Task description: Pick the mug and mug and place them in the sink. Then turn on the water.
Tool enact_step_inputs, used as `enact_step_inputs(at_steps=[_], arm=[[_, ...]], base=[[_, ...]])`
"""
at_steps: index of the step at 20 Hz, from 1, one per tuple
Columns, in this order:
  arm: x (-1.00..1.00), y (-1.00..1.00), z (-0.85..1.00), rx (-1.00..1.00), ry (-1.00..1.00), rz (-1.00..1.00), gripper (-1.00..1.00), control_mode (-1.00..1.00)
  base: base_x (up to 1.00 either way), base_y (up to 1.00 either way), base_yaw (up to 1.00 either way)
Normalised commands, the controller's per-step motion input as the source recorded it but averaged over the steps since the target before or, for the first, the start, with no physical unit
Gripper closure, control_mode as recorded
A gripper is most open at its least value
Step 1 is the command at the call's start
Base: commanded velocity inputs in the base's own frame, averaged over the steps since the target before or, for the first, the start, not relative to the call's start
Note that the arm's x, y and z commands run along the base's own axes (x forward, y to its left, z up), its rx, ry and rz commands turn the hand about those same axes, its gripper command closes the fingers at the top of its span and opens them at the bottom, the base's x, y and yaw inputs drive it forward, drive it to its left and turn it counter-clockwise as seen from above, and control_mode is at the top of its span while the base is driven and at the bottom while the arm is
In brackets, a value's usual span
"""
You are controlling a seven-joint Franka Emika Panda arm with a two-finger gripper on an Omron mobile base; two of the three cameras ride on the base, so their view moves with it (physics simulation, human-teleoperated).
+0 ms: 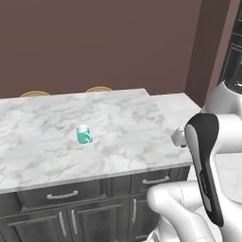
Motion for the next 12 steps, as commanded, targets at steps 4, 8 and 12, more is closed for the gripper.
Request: enact_step_inputs(at_steps=[4, 8, 12], arm=[[0.00, 0.00, 0.00, 0.00, 0.00, 0.00, -1.00, 1.00], [0.00, 0.00, 0.00, 0.00, 0.00, 0.00, -1.00, 1.00], [0.00, 0.00, 0.00, 0.00, 0.00, 0.00, -1.00, 1.00]], base=[[0.45, 0.34, 0.00], [0.03, 0.48, -0.15], [0.00, 0.70, -0.12]])
